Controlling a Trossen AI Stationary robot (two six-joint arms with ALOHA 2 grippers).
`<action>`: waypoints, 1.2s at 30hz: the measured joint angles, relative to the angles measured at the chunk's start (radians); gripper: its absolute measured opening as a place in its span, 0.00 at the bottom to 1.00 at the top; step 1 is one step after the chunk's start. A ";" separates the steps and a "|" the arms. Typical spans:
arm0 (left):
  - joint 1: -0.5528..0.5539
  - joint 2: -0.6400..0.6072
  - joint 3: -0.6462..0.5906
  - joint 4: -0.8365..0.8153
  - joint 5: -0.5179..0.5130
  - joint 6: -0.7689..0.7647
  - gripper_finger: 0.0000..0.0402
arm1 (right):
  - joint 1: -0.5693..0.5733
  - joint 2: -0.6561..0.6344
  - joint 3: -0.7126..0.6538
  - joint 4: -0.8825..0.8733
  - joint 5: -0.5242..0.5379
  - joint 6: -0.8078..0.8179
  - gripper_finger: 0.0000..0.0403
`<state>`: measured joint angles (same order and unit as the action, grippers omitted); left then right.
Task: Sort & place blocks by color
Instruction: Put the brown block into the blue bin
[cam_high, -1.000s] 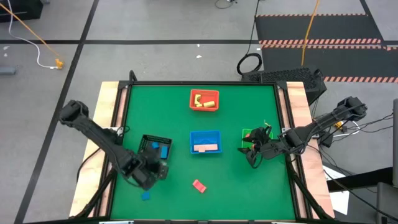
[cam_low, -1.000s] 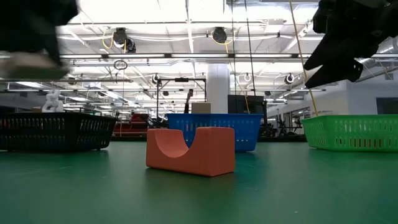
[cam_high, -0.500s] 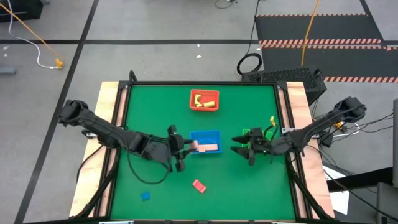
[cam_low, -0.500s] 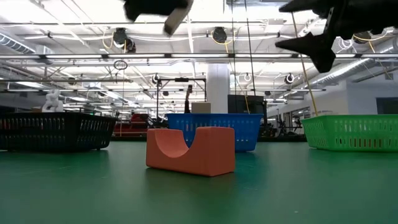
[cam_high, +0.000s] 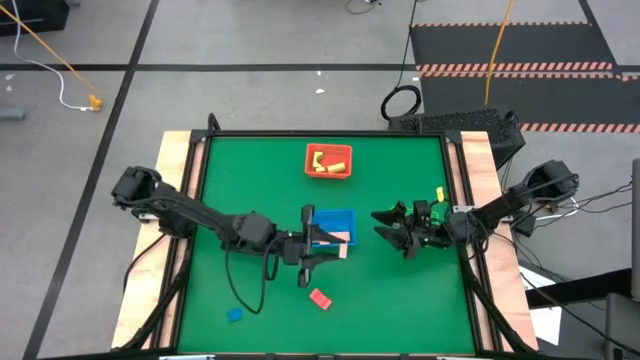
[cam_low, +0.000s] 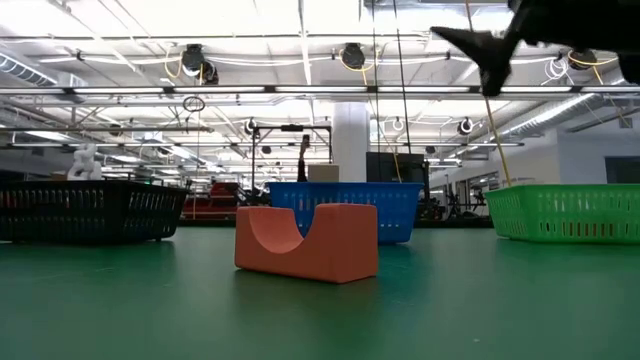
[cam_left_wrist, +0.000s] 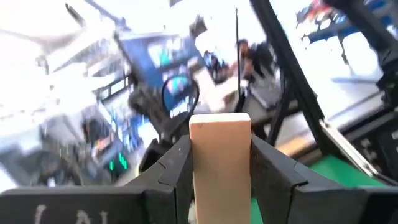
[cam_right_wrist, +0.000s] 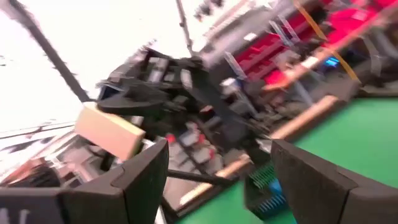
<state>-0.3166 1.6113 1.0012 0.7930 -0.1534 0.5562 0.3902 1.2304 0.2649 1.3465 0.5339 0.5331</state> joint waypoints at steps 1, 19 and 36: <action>0.009 0.012 0.000 0.039 0.033 0.017 0.31 | -0.010 0.013 0.015 0.022 -0.032 -0.019 0.68; 0.110 0.071 0.000 0.361 0.530 0.253 0.31 | -0.148 0.230 0.384 0.055 -0.607 -0.103 0.68; 0.114 0.071 0.000 0.357 0.531 0.233 0.32 | -0.188 0.293 0.456 0.011 -0.748 -0.026 0.55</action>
<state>-0.2024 1.6821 1.0016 1.1502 0.3775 0.7895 0.2025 1.5234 0.7208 1.3571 -0.2142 0.5070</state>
